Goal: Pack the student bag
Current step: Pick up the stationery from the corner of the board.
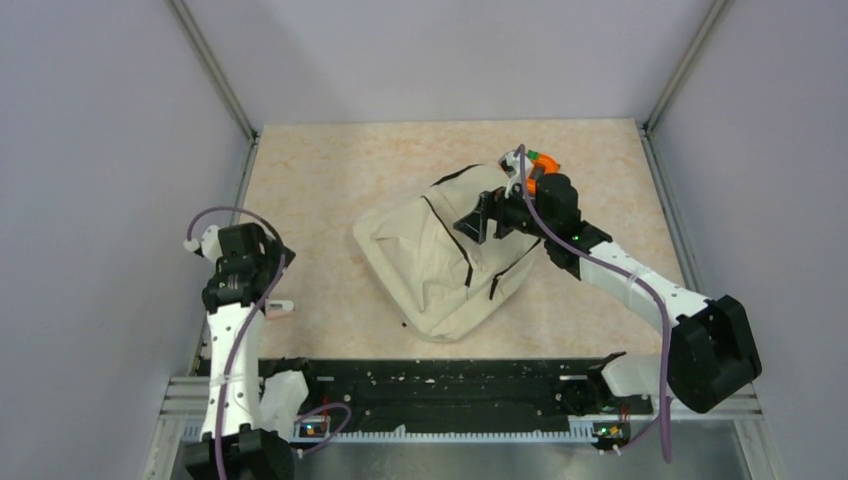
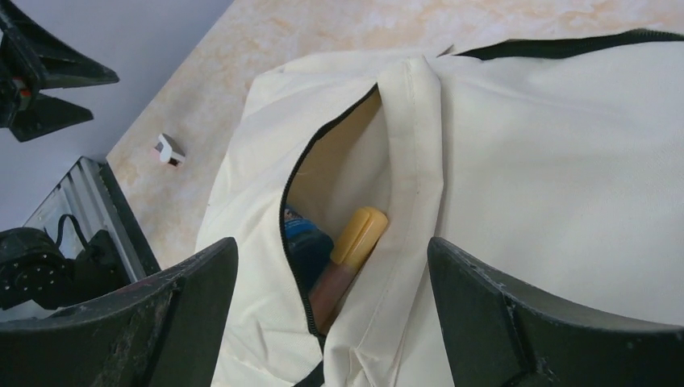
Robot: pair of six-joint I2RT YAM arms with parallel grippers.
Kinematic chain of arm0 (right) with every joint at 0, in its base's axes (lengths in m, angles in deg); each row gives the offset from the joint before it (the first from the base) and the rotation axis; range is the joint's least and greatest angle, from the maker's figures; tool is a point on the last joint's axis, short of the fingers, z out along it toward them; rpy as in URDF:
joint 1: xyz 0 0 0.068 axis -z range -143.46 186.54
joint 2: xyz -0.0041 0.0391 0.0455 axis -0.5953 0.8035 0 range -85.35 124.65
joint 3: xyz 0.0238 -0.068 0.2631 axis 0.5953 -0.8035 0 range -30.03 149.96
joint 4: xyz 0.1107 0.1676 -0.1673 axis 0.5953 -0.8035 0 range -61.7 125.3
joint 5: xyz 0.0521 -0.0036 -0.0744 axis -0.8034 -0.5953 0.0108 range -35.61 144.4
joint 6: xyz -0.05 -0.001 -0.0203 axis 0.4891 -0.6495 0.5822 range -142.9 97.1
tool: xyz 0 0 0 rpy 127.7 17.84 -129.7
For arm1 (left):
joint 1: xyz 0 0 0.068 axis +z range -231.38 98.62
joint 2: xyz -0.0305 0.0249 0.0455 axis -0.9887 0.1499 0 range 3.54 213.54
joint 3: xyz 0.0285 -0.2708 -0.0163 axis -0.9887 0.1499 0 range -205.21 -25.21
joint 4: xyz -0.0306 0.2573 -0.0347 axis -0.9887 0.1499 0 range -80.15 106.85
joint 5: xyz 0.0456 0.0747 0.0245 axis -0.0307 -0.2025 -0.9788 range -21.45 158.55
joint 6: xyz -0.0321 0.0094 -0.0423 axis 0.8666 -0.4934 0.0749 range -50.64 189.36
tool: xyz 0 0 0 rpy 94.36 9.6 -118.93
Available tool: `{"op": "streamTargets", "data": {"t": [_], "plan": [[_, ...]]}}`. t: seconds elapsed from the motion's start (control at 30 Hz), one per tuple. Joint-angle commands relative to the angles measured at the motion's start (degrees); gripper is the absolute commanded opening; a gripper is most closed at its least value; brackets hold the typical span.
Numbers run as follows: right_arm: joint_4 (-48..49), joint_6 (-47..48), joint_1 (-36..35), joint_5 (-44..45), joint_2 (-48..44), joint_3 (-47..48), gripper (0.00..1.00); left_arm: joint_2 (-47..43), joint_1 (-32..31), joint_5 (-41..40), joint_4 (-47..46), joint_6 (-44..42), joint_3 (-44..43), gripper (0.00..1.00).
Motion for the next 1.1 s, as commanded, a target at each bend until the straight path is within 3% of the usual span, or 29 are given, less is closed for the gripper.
{"op": "streamTargets", "data": {"t": [0.0, 0.17, 0.37, 0.73, 0.83, 1.07], "plan": [[1.3, -1.4, 0.7, 1.5, -2.0, -1.4, 0.86, -2.5, 4.5, -2.7, 5.8, 3.3, 1.7, 0.98], [1.1, -1.4, 0.8, 2.2, -2.5, -1.7, 0.86, -0.3, 6.2, -4.2, 7.4, 6.2, 5.2, 0.98], [1.2, -1.5, 0.8, 3.0, -3.2, -2.6, 0.87, 4.9, 9.3, 1.1, 1.3, 9.2, 10.3, 0.97], [1.5, -1.6, 0.8, 2.7, -3.4, -3.0, 0.87, 17.7, 9.6, 1.3, -13.4, 8.6, 14.3, 0.96], [1.9, -1.9, 0.8, 2.7, -3.1, -3.0, 0.87, 20.5, 9.6, 2.5, -16.4, 7.6, 14.3, 0.88], [2.4, -2.7, 0.8, 2.2, -1.7, -2.8, 0.87, 22.8, 9.5, 10.3, -18.8, 4.0, 12.1, 0.53]]}}
